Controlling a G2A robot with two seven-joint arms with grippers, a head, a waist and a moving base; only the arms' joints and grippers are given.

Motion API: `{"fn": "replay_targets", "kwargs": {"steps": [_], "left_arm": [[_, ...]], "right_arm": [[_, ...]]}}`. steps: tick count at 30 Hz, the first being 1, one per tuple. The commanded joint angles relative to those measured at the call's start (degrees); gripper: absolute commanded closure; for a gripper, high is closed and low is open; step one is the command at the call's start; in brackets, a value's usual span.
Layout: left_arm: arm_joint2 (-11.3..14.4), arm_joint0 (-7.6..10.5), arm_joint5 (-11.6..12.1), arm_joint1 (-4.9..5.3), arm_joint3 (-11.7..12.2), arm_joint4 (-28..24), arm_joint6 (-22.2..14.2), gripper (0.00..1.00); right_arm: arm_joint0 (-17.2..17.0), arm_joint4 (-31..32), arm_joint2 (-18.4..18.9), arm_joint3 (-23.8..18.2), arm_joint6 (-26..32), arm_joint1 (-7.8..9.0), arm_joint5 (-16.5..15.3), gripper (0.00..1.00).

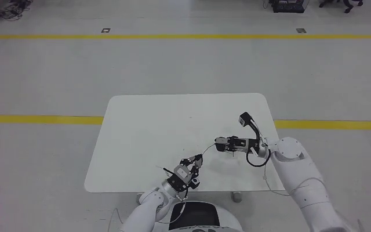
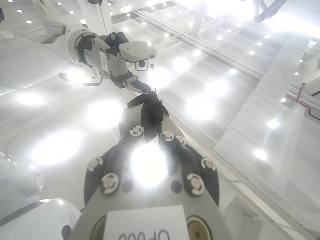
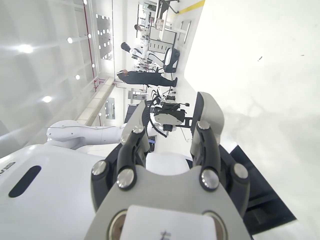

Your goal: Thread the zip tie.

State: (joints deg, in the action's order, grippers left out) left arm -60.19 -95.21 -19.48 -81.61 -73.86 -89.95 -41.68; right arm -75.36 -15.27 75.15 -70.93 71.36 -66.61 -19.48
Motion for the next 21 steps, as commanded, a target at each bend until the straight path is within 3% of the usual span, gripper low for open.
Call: {"fn": "replay_targets", "kwargs": {"steps": [1,21], "left_arm": [[0.0,0.03,0.0,0.03,0.0,0.0,0.0,1.0],[-0.1,-0.13,0.0,0.48,-0.6,0.0,0.6,1.0]], "right_arm": [[0.4,-0.6,0.1,1.0,0.8,-0.34,0.0,0.65],[3.0,-0.9,0.6,8.3,4.6,-3.72,0.0,0.76]]}}
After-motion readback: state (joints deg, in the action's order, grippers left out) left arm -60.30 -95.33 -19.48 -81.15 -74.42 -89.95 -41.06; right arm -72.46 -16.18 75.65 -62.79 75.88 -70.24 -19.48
